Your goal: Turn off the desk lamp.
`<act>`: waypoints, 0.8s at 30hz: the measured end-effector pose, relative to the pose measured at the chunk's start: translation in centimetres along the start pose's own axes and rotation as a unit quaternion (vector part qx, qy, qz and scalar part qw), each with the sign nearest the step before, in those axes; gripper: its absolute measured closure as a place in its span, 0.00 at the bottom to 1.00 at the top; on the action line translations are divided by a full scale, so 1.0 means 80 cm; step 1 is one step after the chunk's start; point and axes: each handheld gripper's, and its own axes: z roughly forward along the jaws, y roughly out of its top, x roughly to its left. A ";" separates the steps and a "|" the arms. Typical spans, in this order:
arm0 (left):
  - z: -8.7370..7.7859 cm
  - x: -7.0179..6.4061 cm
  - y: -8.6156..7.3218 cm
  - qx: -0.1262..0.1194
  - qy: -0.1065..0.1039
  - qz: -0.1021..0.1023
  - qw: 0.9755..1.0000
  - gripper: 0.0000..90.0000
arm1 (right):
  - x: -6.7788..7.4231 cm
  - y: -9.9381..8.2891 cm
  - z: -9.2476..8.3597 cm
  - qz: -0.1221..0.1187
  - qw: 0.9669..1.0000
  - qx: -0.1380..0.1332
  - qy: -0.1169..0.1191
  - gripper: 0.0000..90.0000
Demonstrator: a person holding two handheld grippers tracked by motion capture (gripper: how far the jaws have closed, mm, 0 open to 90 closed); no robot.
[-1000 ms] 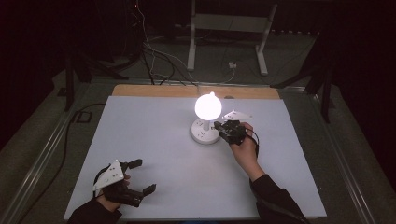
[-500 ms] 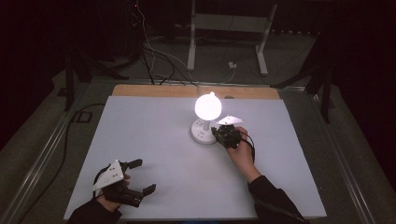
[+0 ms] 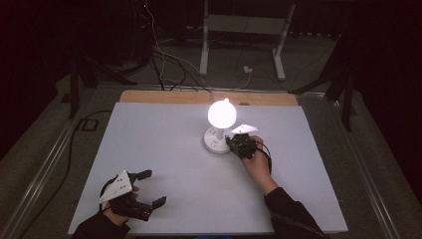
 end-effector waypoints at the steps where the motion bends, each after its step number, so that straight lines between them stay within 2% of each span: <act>1: 0.000 0.000 0.000 -0.001 -0.001 0.000 1.000 0.01 | 0.000 0.002 0.000 -0.001 1.000 0.006 0.000 1.00; 5: 0.000 0.000 0.000 0.001 0.000 0.000 1.000 0.01 | -0.002 0.002 -0.002 0.007 1.000 0.008 0.006 1.00; 8: 0.000 0.001 0.000 -0.001 0.000 -0.003 1.000 0.01 | -0.004 0.007 -0.011 0.011 1.000 -0.016 0.014 1.00; 11: 0.000 0.001 0.000 0.000 0.001 -0.003 1.000 0.01 | -0.003 0.012 -0.022 0.011 0.999 -0.030 0.024 0.94; 15: -0.001 0.001 0.001 -0.006 0.000 -0.005 1.000 0.01 | -0.001 0.012 -0.027 -0.007 0.999 -0.036 0.030 0.85; 18: -0.001 0.002 0.001 -0.004 0.004 -0.005 1.000 0.01 | -0.002 0.010 -0.028 -0.010 0.998 -0.040 0.042 0.74; 22: 0.001 0.004 0.001 -0.003 0.005 -0.008 1.000 0.01 | -0.002 0.007 -0.031 -0.014 0.996 -0.046 0.079 0.47; 23: 0.002 0.005 0.001 -0.003 0.005 -0.009 1.000 0.01 | -0.001 0.007 -0.031 -0.015 0.995 -0.044 0.084 0.38; 24: 0.002 0.005 0.001 -0.005 0.004 -0.010 1.000 0.01 | 0.001 0.006 -0.032 -0.019 0.996 -0.044 0.077 0.31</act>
